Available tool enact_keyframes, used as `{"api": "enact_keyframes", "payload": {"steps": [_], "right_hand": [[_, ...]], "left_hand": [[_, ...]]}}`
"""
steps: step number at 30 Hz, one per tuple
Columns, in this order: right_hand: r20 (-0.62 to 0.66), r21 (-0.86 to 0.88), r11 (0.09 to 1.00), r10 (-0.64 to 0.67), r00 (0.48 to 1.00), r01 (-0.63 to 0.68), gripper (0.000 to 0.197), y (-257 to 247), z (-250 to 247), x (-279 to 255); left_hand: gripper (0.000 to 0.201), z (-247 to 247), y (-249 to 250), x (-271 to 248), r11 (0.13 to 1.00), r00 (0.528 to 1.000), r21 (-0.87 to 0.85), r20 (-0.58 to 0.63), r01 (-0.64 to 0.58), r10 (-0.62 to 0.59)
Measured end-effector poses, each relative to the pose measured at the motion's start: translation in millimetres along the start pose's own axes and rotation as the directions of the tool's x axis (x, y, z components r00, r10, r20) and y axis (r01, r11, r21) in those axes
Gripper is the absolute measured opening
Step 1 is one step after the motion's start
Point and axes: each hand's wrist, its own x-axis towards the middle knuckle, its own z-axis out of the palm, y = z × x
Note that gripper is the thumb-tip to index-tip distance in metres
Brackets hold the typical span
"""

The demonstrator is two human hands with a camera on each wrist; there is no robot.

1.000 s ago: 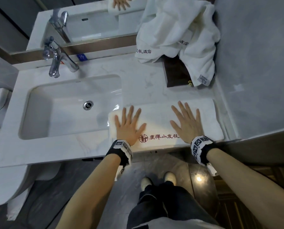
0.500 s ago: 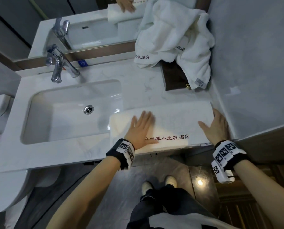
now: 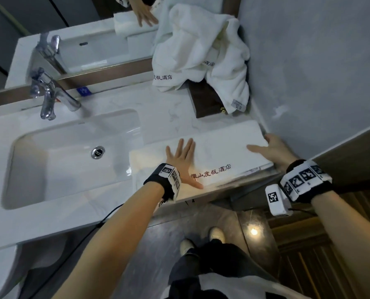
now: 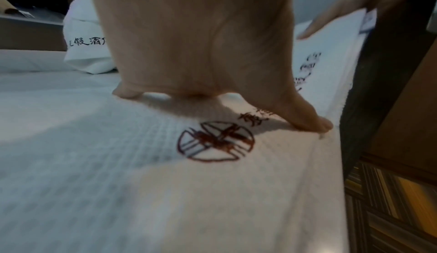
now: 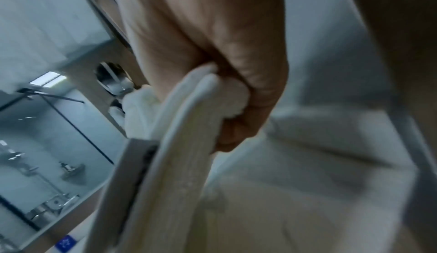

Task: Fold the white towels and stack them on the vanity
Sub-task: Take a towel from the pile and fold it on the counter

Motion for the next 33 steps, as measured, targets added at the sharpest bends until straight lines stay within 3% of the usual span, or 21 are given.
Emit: {"api": "enact_keyframes", "payload": {"steps": [4,8,10,12,14,15,17,19,20,21,26,29,33], "right_hand": [[-0.012,0.054,0.978,-0.2,0.98,0.201,0.049,-40.8,0.6,-15.6],[0.046,-0.055,0.931,-0.358,0.933,0.36,0.048,-74.2,23.3,-27.2],[0.077,-0.096,0.907,-0.405,0.911,0.411,0.048,-85.8,36.2,-30.3],[0.105,-0.12,0.889,-0.432,0.896,0.442,0.048,-93.5,48.7,-33.3],[0.14,-0.14,0.876,-0.445,0.885,0.462,0.048,-98.7,63.8,-36.4],[0.161,-0.151,0.87,-0.446,0.881,0.468,0.05,-101.3,73.6,-37.6],[0.228,-0.171,0.86,-0.441,0.868,0.481,0.053,-106.5,97.2,-39.8],[0.304,-0.233,0.844,-0.409,0.86,0.483,0.058,-110.0,123.8,-41.2],[0.336,-0.28,0.828,-0.388,0.858,0.485,0.061,-110.6,136.7,-41.9],[0.367,-0.323,0.81,-0.37,0.854,0.489,0.063,-110.3,149.6,-43.1],[0.47,-0.412,0.754,-0.306,0.828,0.512,0.071,-104.9,208.1,-56.2],[0.522,-0.451,0.713,-0.277,0.807,0.537,0.075,-93.0,236.5,-62.4],[0.575,-0.463,0.686,-0.249,0.779,0.561,0.078,-75.0,258.0,-65.1]], "left_hand": [[0.153,-6.9,14.2,14.6,0.997,0.999,-0.077,-0.047,0.014,-0.018],[0.148,-14.2,25.4,18.9,0.99,0.997,-0.144,-0.07,0.007,-0.017],[0.136,-19.1,13.2,8.4,0.964,0.99,-0.264,-0.139,-0.019,-0.018],[0.111,-21.0,-13.1,-11.0,0.923,0.937,-0.384,-0.325,-0.009,-0.126],[0.082,-14.0,-44.6,-33.8,0.854,0.804,-0.515,-0.476,0.072,-0.356],[0.075,-8.5,-58.7,-44.6,0.787,0.748,-0.603,-0.459,0.134,-0.479],[0.07,6.5,-81.6,-61.5,0.551,0.718,-0.798,-0.233,0.244,-0.656],[0.065,21.2,-98.0,-71.3,0.246,0.764,-0.936,0.036,0.252,-0.644],[0.059,26.4,-102.6,-75.3,0.129,0.793,-0.964,0.112,0.233,-0.599],[0.052,30.8,-105.3,-78.7,0.076,0.81,-0.973,0.135,0.216,-0.57],[0.034,45.8,-109.4,-83.9,0.15,0.779,-0.971,0.053,0.187,-0.625],[0.03,50.9,-110.5,-85.4,0.06,0.785,-0.989,0.068,0.133,-0.615],[0.025,51.7,-111.9,-87.7,0.032,0.786,-0.994,0.061,0.103,-0.615]]}}
